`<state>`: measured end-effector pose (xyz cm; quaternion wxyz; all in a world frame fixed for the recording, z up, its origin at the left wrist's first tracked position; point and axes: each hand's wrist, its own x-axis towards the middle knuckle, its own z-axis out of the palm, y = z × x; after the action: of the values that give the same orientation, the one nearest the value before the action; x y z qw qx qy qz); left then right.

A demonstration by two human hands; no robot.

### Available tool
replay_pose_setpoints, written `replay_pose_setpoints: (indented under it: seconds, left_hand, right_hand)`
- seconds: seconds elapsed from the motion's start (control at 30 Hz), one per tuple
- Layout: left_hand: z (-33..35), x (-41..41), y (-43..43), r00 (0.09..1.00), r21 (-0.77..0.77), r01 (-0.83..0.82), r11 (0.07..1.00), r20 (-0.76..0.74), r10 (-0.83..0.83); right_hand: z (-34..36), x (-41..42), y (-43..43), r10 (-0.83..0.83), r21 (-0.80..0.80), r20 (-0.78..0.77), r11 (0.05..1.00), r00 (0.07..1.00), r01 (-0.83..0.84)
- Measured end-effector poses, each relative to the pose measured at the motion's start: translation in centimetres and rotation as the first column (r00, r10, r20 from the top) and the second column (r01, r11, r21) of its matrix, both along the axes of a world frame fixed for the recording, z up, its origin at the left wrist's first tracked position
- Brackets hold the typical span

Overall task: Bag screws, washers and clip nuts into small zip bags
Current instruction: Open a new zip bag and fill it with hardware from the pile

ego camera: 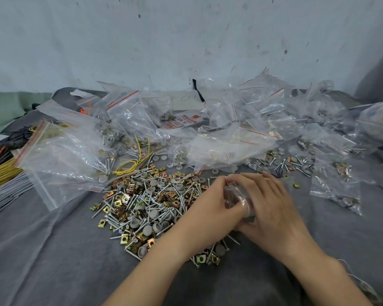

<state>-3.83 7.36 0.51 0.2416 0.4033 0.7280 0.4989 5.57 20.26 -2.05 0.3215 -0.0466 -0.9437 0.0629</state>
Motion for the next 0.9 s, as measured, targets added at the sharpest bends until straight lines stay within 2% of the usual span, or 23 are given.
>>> replay_pose_setpoints:
  seconds: [0.17, 0.4, 0.5, 0.57, 0.63, 0.7, 0.77, 0.83, 0.9]
  left_hand:
    - [0.2, -0.5, 0.0, 0.994, 0.051, -0.033, 0.998, -0.102, 0.038]
    - [0.3, -0.8, -0.2, 0.99, 0.077, -0.047, 0.996, -0.127, 0.056]
    - [0.8, -1.0, -0.6, 0.994, 0.111, -0.054, 0.992, -0.092, 0.064]
    - [1.3, -1.8, -1.2, 0.987, 0.147, -0.131, 0.98, -0.072, 0.143]
    - [1.5, -2.9, -1.9, 0.95, 0.155, -0.246, 0.957, -0.158, 0.27]
    - [1.1, -4.2, -2.8, 0.836, 0.079, -0.369, 0.926, -0.407, 0.368]
    - [0.4, -5.1, -3.5, 0.722, -0.133, -0.483, 0.865, -0.619, 0.308]
    - [-0.2, -5.2, -3.9, 0.73, -0.378, -0.503, 0.777, -0.667, 0.149]
    - [-0.8, -5.1, -3.9, 0.732, -0.478, -0.474, 0.74, -0.681, 0.029]
  right_hand:
    - [0.0, 0.0, -0.1, 0.002, -0.033, -0.044, 0.999, 0.999, -0.004]
    - [-0.4, -0.4, -0.1, 0.006, -0.017, -0.077, 1.0, 0.997, -0.007]
    - [-0.4, -0.5, 0.1, -0.014, -0.028, -0.123, 1.0, 0.992, 0.011]
    - [-0.3, -0.4, 0.3, -0.038, -0.03, -0.152, 0.999, 0.988, 0.034]
    - [-0.3, -0.4, 0.5, -0.069, -0.035, -0.162, 0.997, 0.984, 0.064]
    - [-0.1, -0.3, 0.7, -0.102, -0.053, -0.158, 0.994, 0.982, 0.094]
    - [0.1, -0.3, 0.8, -0.124, -0.076, -0.158, 0.991, 0.98, 0.113]
    - [0.3, -0.4, 0.9, -0.139, -0.106, -0.159, 0.987, 0.977, 0.123]
    - [0.5, -0.4, 0.9, -0.151, -0.131, -0.16, 0.983, 0.975, 0.131]
